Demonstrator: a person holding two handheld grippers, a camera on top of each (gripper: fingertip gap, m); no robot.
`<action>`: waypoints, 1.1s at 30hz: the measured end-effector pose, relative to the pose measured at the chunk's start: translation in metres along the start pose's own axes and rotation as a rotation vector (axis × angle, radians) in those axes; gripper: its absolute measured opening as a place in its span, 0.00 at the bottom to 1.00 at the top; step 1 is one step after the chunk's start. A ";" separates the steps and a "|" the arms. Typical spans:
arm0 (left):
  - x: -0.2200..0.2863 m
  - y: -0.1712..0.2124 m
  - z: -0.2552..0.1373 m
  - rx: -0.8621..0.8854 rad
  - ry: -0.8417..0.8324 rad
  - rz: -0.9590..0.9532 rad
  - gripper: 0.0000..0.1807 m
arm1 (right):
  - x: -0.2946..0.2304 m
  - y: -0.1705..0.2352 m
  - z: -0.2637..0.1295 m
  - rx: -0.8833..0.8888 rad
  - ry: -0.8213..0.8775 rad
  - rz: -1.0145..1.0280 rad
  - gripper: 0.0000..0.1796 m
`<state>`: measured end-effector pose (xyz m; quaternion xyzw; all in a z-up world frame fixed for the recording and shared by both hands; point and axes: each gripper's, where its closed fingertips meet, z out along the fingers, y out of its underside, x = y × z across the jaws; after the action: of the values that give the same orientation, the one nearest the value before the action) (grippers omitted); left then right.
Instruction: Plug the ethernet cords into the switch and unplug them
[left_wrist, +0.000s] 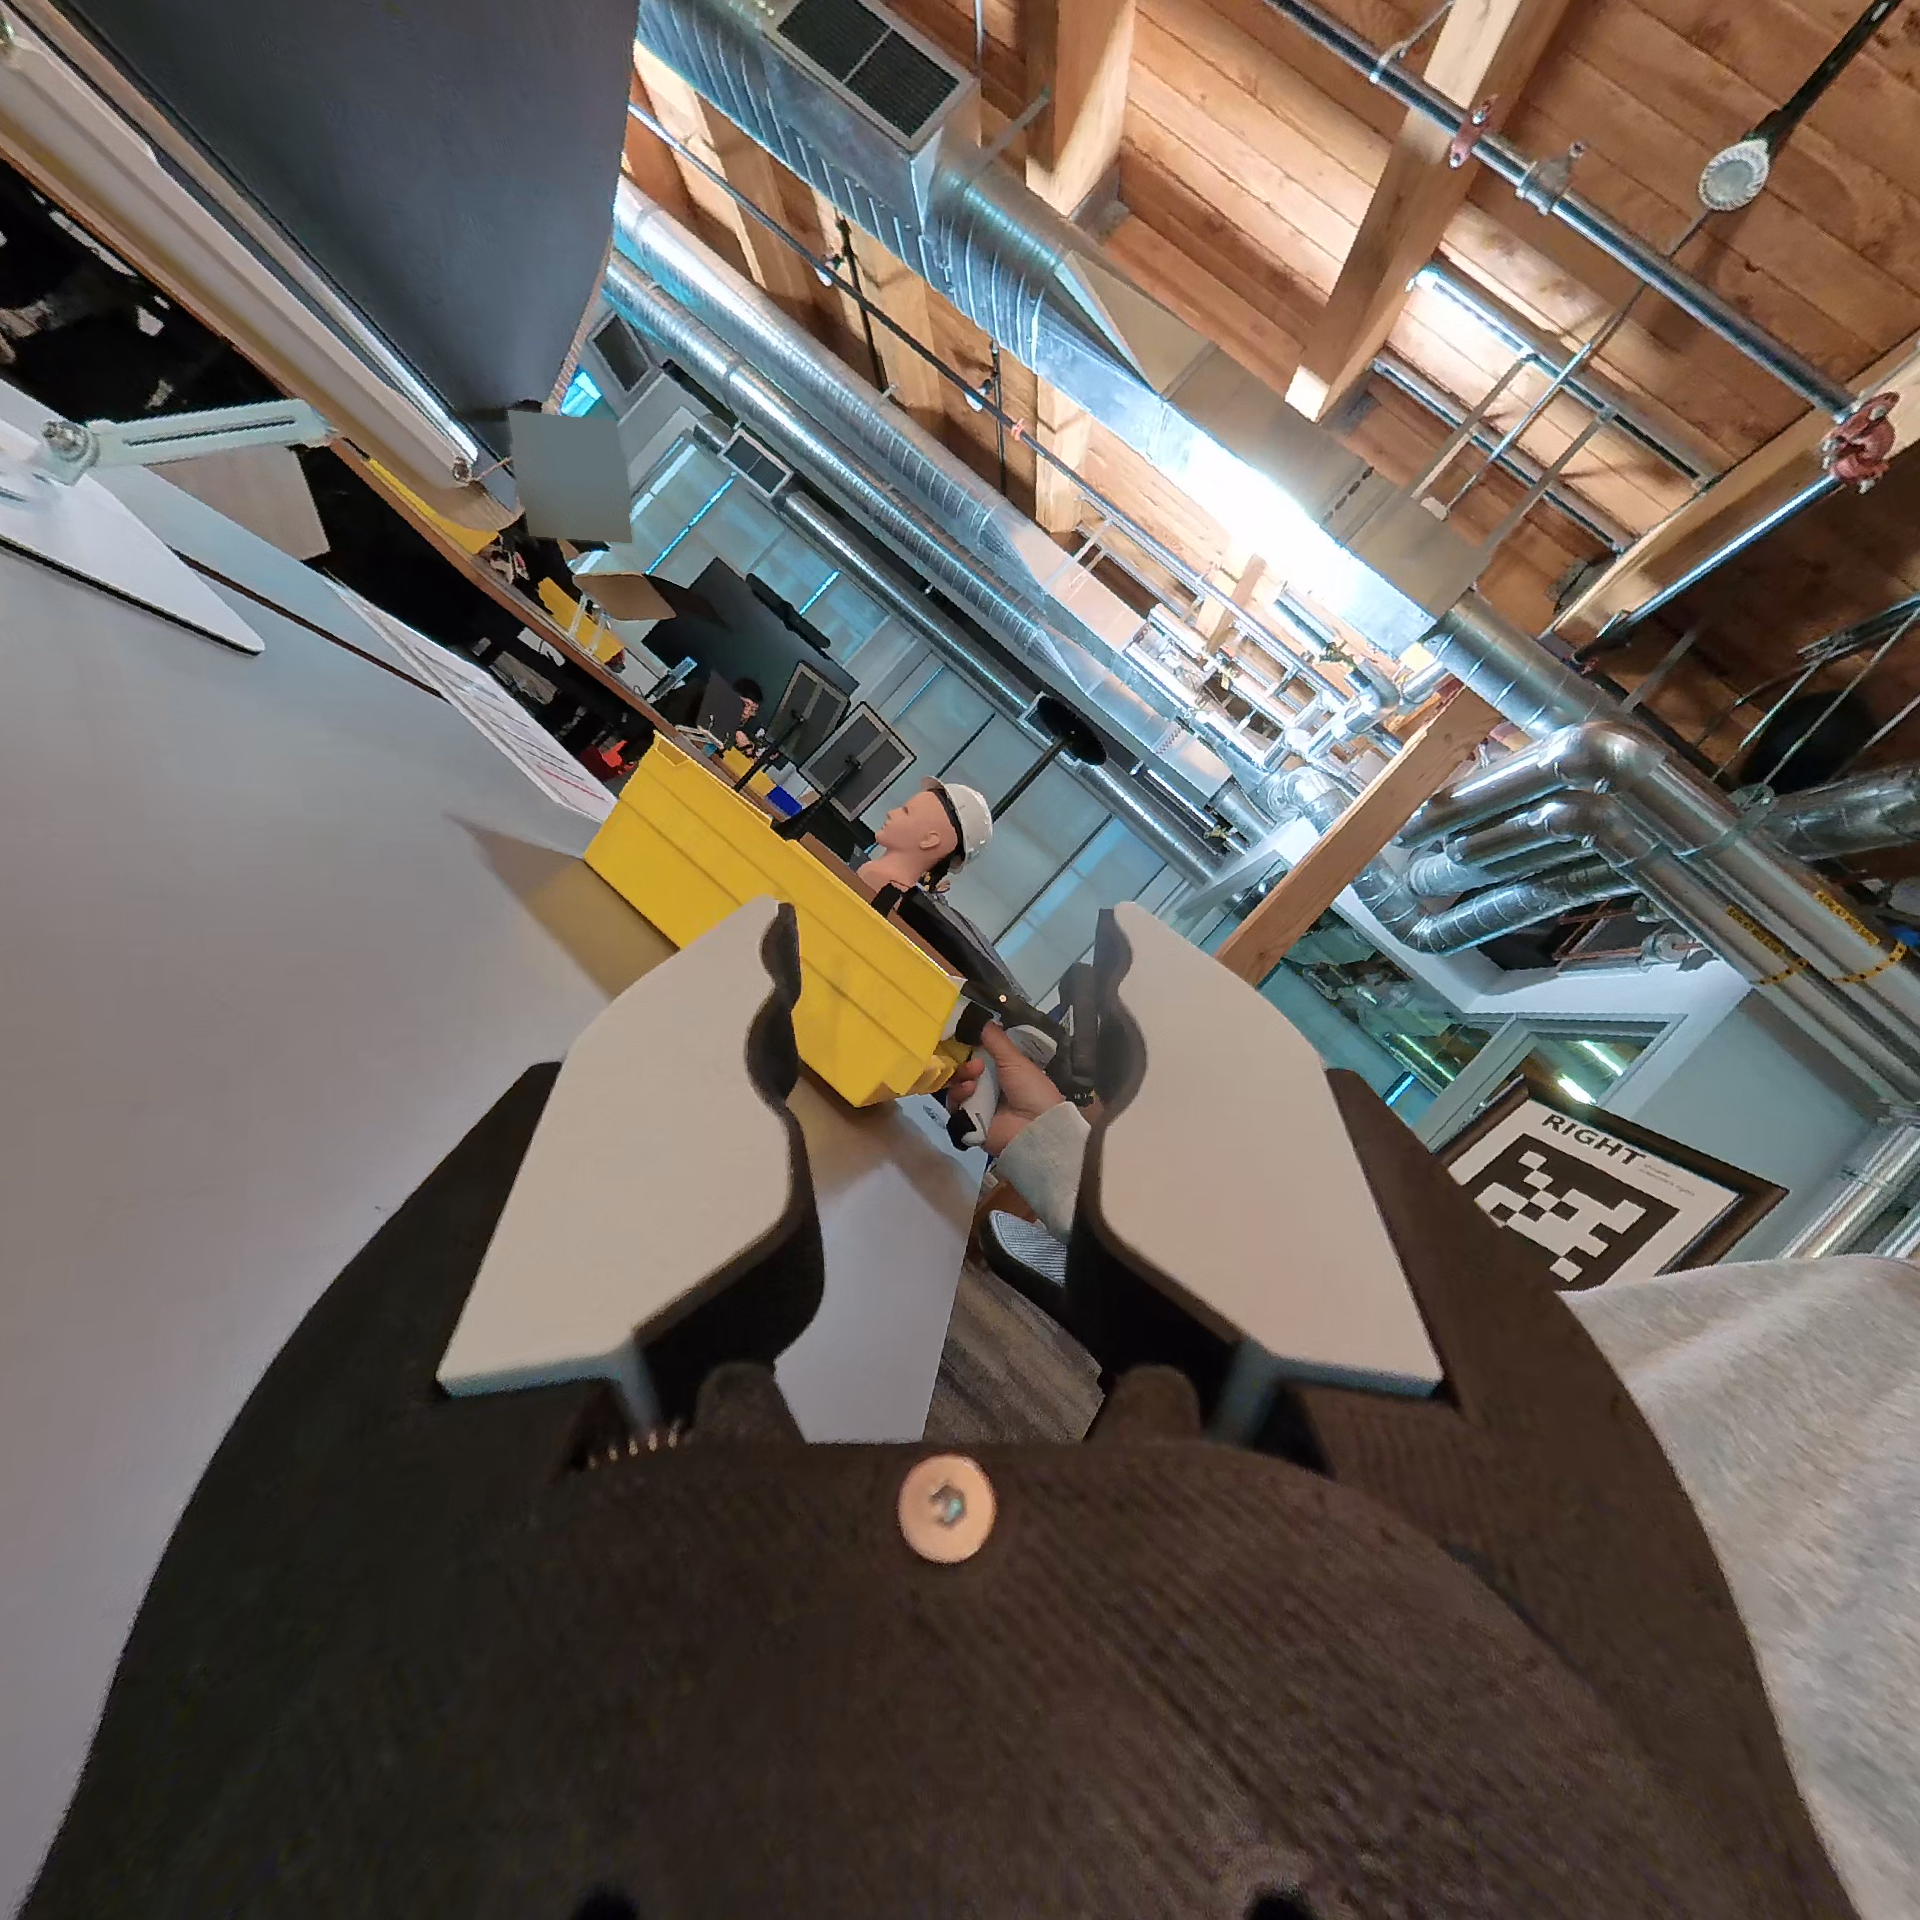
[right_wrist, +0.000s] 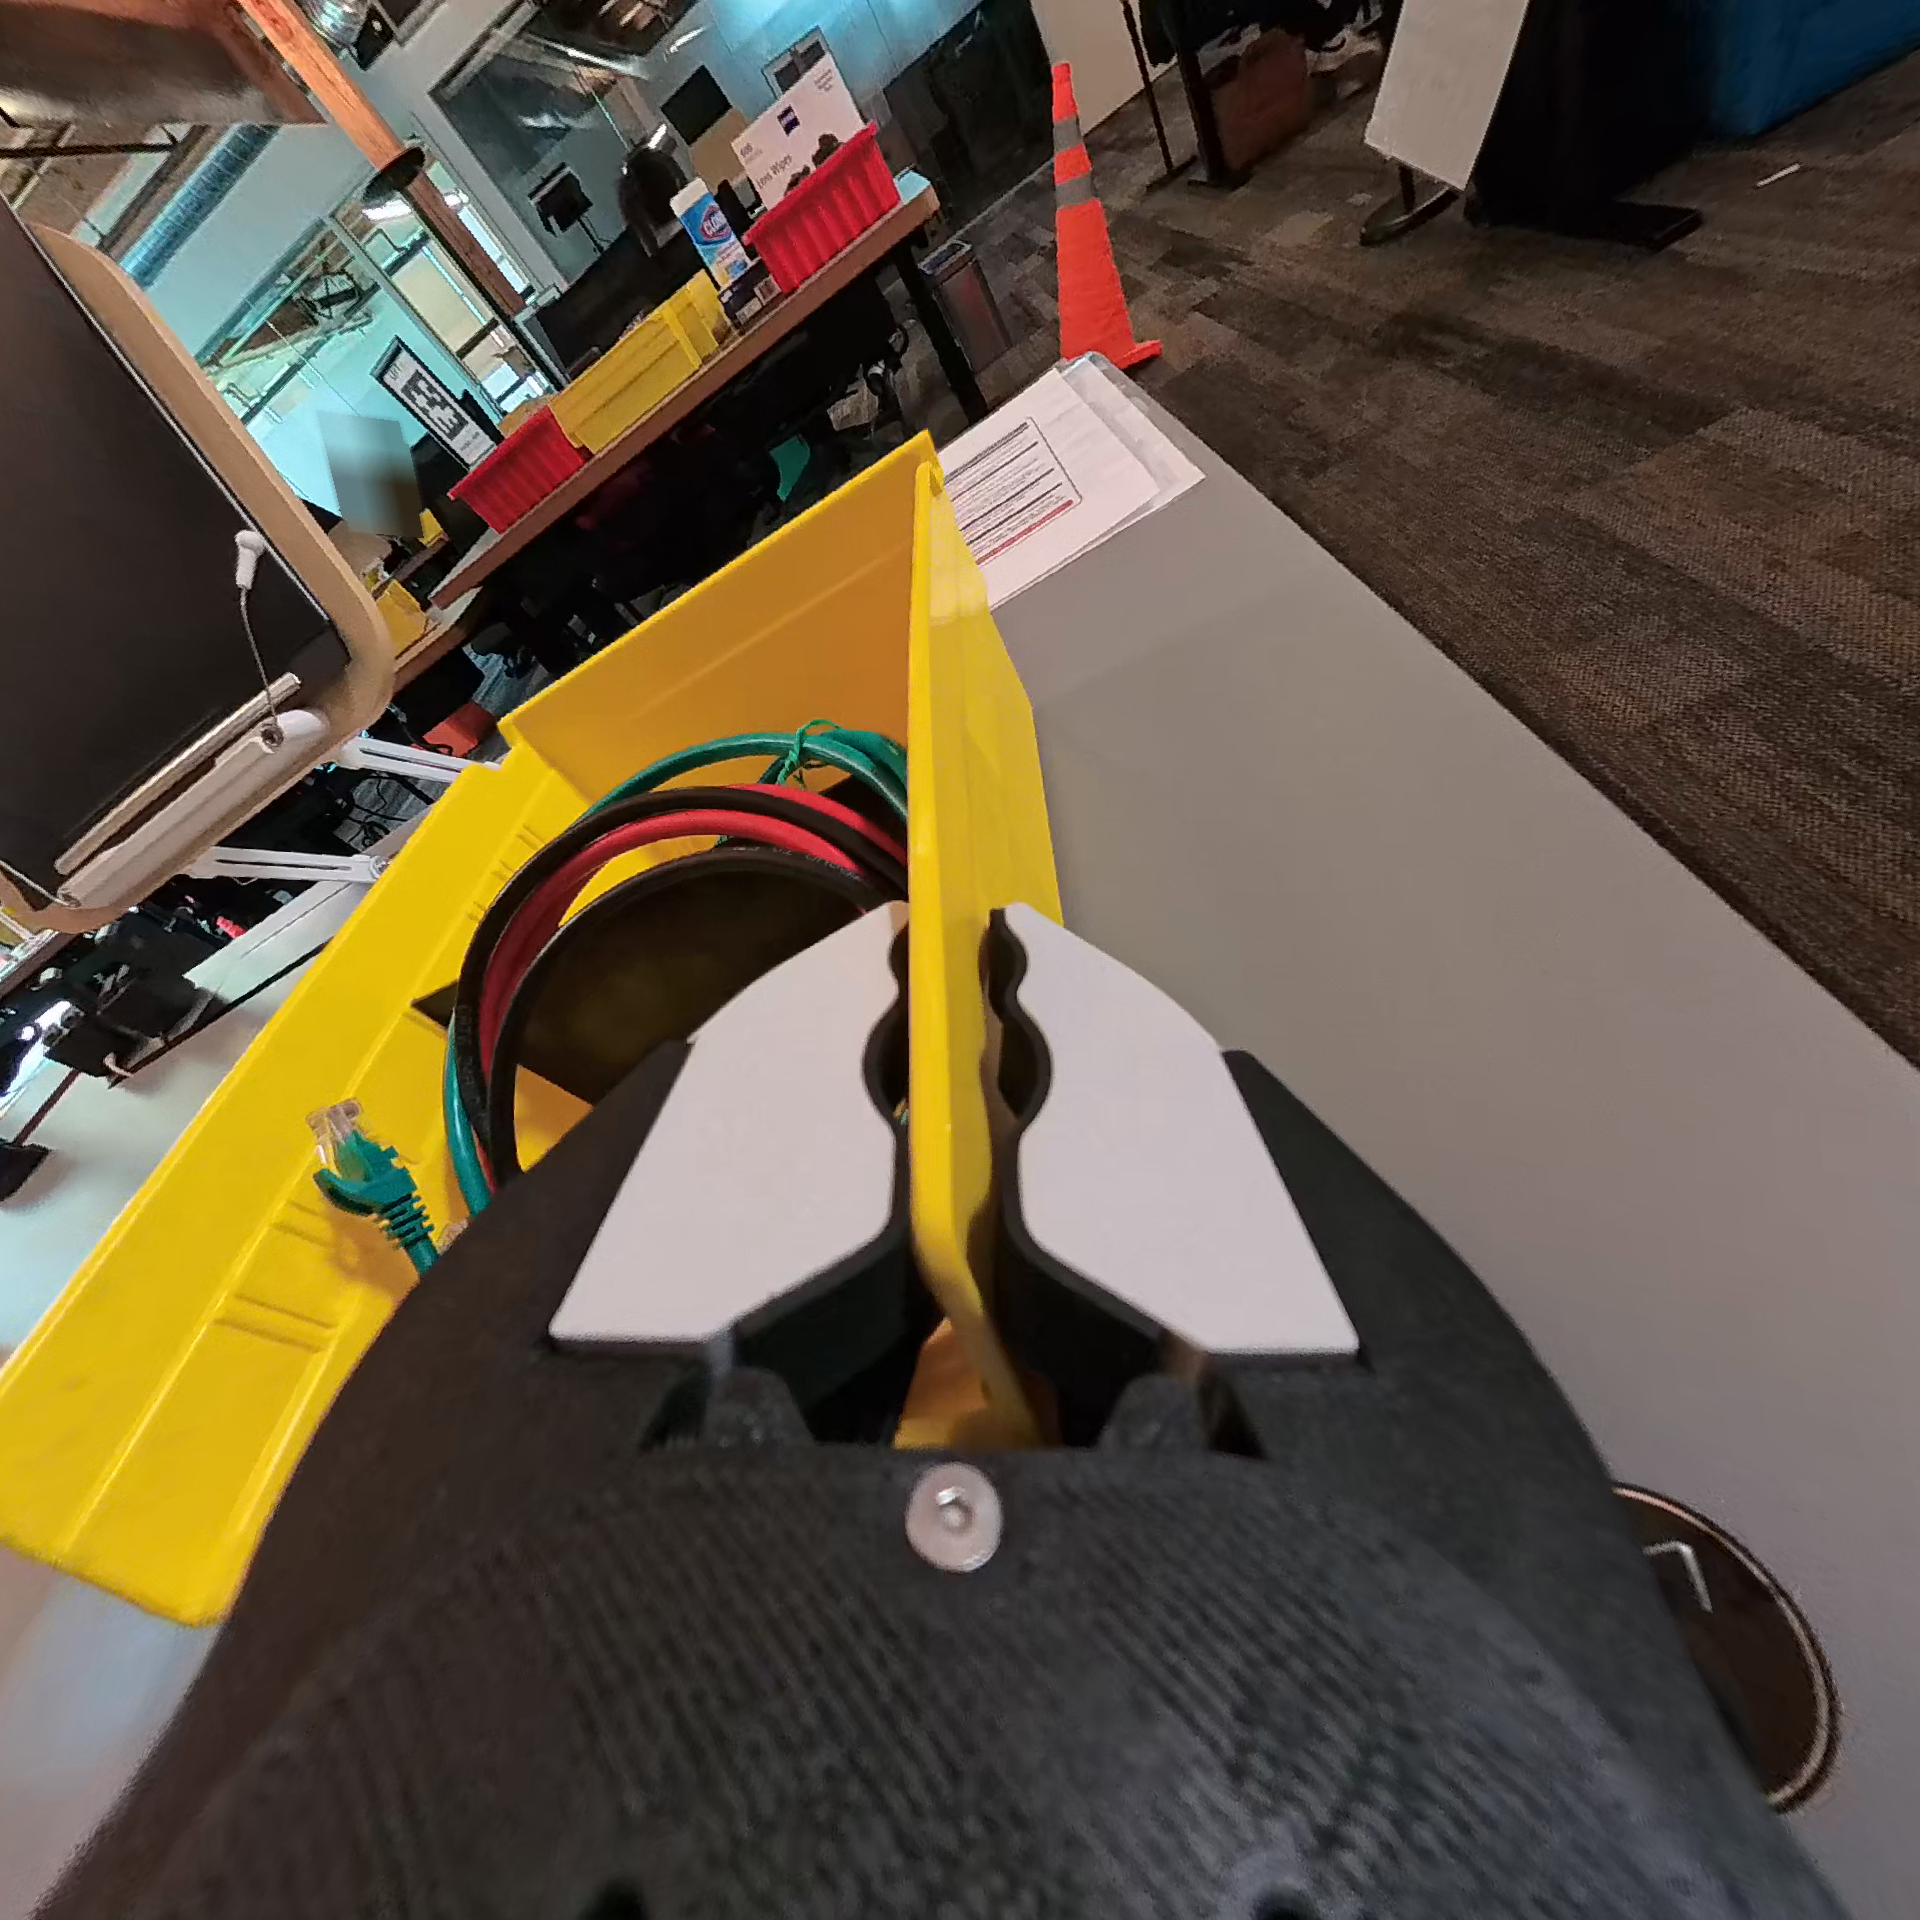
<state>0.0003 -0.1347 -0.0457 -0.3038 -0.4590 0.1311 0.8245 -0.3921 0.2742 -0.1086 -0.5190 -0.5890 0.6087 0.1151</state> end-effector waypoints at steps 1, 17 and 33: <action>0.000 0.000 0.000 -0.002 0.000 0.000 0.30 | -0.001 0.000 0.000 -0.002 -0.001 -0.002 0.07; -0.003 0.003 0.010 -0.019 0.016 -0.013 0.30 | -0.030 -0.010 -0.019 0.070 -0.213 0.139 0.07; -0.007 0.013 0.030 -0.069 0.057 -0.047 0.30 | -0.029 0.005 -0.032 -0.022 -0.008 -0.359 0.14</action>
<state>-0.0278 -0.1165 -0.0472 -0.3247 -0.4467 0.0873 0.8291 -0.3529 0.2699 -0.0910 -0.4044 -0.6793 0.5738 0.2141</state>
